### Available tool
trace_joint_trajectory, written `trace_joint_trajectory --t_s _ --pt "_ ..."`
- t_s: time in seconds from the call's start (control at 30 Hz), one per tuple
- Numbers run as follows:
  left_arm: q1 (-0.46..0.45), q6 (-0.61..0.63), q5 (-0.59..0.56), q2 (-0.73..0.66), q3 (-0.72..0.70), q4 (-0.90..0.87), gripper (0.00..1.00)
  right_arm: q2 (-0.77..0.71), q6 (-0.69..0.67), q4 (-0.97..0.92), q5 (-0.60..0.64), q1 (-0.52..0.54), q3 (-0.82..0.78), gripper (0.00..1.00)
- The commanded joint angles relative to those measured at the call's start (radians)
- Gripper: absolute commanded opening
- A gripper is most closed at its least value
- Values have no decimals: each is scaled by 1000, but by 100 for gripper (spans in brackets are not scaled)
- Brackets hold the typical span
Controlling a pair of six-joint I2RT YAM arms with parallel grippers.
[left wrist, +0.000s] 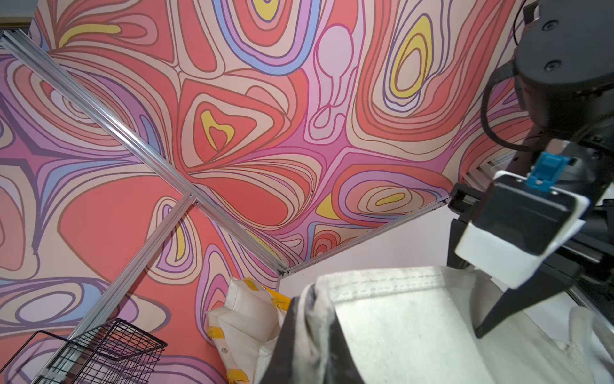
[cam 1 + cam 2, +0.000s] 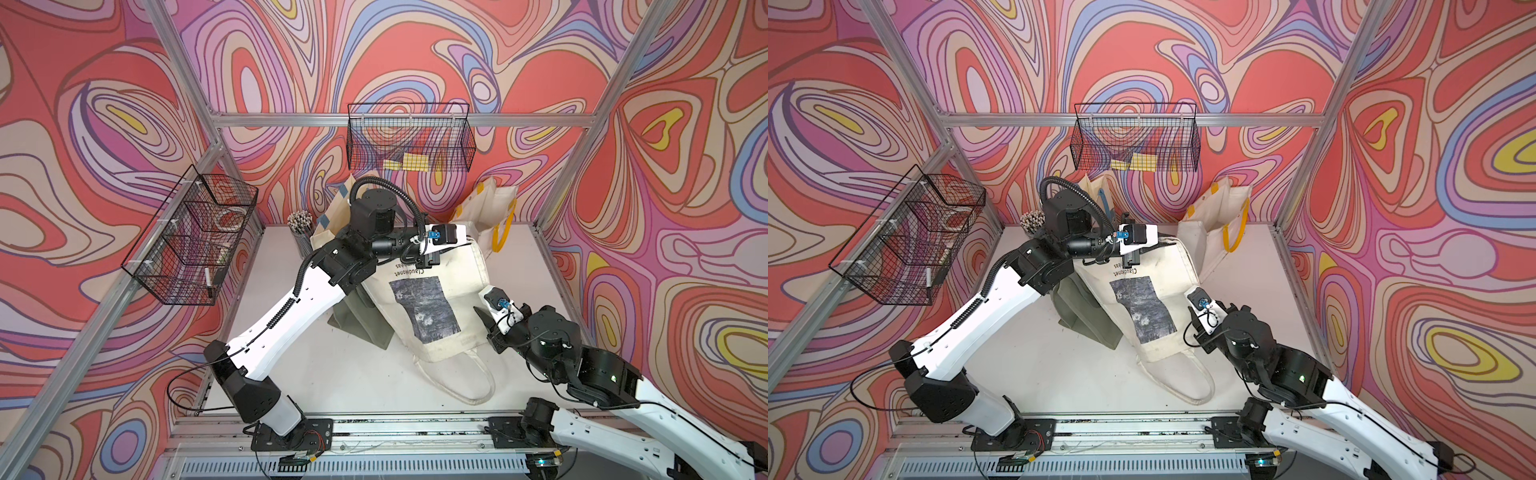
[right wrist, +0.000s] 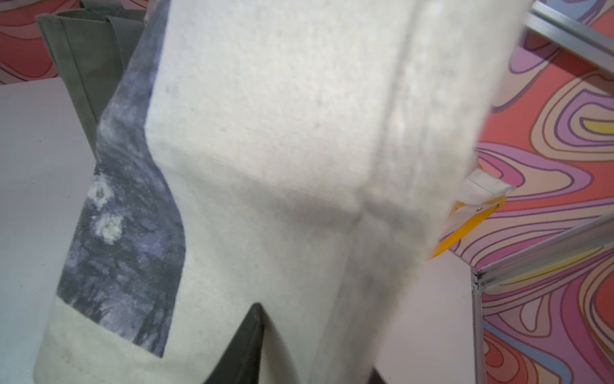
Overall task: Put away the canvas bag
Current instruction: Press the canvas bag.
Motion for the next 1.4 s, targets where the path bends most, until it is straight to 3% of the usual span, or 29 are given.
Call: trace_joint_trajectory --t_s 0.0,0.23,0.4,0.5,0.63,0.83,1.07,1.27,1.37 --pt "11 6 -34 -10 55 181 0 48 -103 -81 17 -41 20 1" --pt "12 -8 -34 5 71 184 0 115 -244 76 -138 -332 13 0" --pt "10 -49 -9 2 73 167 0 226 -296 232 -372 -625 71 0" --pt "-8 -51 -14 -28 16 156 0 286 -321 287 -478 -718 120 0" --pt "-59 8 -66 -79 -83 120 0 345 -361 401 -499 -744 130 0" --pt "-145 37 -145 -149 -195 76 0 409 -278 553 -557 -757 109 0" --pt "-249 -31 -213 -225 -315 57 0 372 -344 658 -576 -760 -5 0" --pt "-394 -70 -336 -210 -401 103 0 367 -260 651 -526 -762 -53 0" --pt "-441 -88 -397 -175 -410 144 0 384 -168 568 -523 -761 -13 16"
